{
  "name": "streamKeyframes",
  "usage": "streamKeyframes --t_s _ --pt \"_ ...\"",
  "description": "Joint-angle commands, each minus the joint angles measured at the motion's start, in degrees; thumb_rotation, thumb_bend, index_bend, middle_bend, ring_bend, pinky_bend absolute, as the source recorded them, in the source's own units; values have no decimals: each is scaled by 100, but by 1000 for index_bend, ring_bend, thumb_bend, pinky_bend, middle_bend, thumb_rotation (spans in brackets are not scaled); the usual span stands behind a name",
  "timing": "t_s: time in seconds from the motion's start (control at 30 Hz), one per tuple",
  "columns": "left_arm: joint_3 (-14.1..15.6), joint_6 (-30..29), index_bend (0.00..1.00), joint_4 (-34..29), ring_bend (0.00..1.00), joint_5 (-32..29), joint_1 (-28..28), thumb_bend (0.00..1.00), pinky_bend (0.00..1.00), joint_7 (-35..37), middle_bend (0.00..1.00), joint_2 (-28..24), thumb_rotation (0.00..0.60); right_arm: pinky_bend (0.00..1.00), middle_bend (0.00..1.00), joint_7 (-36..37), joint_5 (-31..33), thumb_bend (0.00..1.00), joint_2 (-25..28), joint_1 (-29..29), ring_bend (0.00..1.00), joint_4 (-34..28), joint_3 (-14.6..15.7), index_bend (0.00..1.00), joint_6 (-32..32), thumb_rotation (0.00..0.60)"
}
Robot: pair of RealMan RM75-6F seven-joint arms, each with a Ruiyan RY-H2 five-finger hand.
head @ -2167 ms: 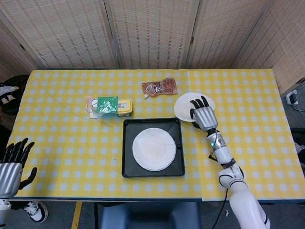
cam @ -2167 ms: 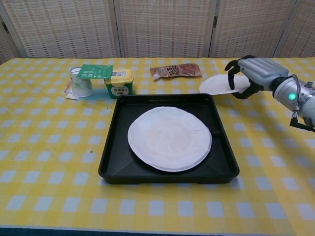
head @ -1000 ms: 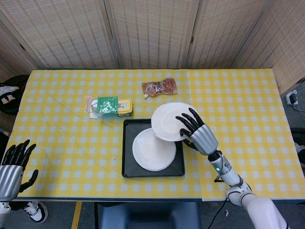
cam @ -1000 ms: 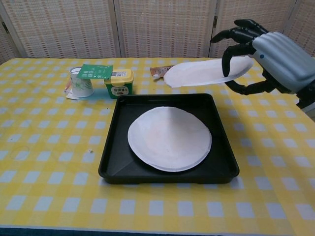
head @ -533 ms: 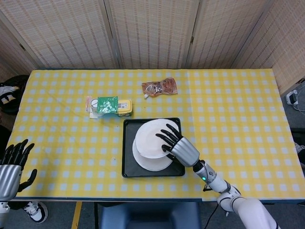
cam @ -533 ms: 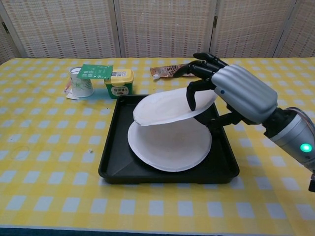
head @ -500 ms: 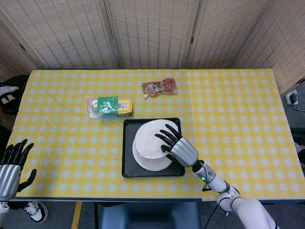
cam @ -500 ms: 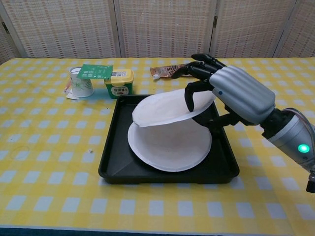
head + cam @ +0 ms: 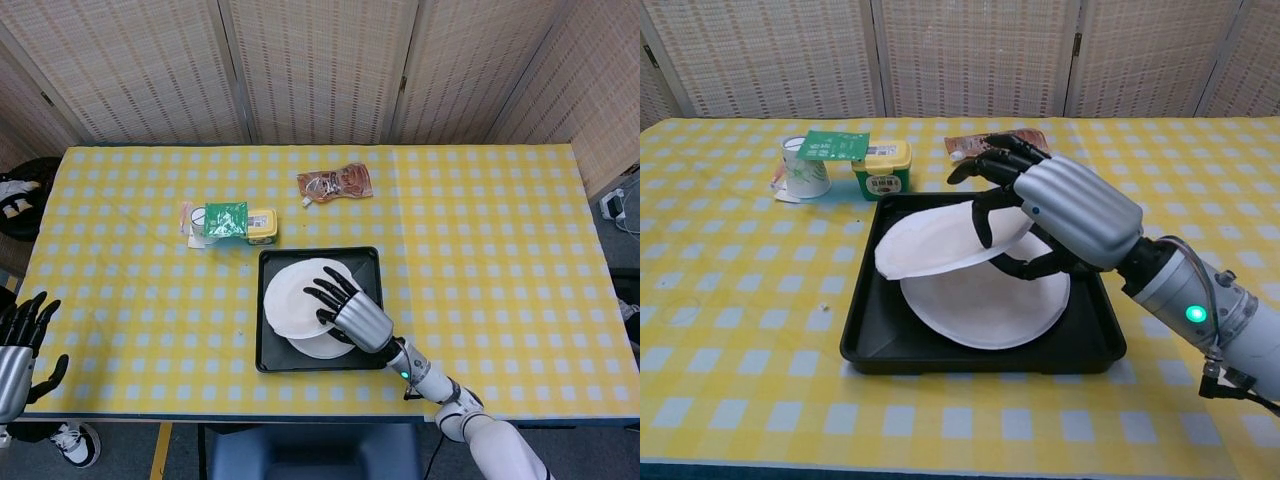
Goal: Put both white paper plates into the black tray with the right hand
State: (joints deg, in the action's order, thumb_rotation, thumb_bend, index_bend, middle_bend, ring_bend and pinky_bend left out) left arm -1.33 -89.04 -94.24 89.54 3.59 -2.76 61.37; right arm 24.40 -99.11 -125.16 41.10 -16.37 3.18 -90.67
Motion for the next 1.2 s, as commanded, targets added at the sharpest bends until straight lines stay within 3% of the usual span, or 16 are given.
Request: streamKeyframes --t_s 0.03,0.57,0.7,0.87,1.0,1.13,1.2 --pt "1 27 0 4 0 -10 7 463 0 4 0 3 600 0 234 24 0 448 -30 -30 153 66 17 644 -6 600" --pt "17 26 0 -20 0 38 2 463 0 -63 0 14 600 0 201 196 19 448 124 -123 133 38 115 629 253 600" --pt "20 -19 0 -25 0 73 -14 463 0 -81 0 24 600 0 160 223 -34 447 258 -176 106 -121 211 548 350 600" --pt "36 21 0 -28 0 84 -3 463 0 -60 0 15 600 0 37 0 -80 447 648 -268 50 -685 329 373 568 600" --pt "77 40 0 -106 0 105 -18 463 0 -86 0 -16 600 0 1 -92 -19 433 1097 -360 18 -1421 370 282 831 600" --pt "106 91 0 -175 0 131 -5 463 0 -207 0 2 600 0 0 -317 49 349 1548 -304 0 -2304 390 123 1299 600" --pt "113 127 0 -196 0 124 6 463 0 -241 0 8 600 0 0 -454 38 340 1700 -293 0 -2644 402 103 1385 600"
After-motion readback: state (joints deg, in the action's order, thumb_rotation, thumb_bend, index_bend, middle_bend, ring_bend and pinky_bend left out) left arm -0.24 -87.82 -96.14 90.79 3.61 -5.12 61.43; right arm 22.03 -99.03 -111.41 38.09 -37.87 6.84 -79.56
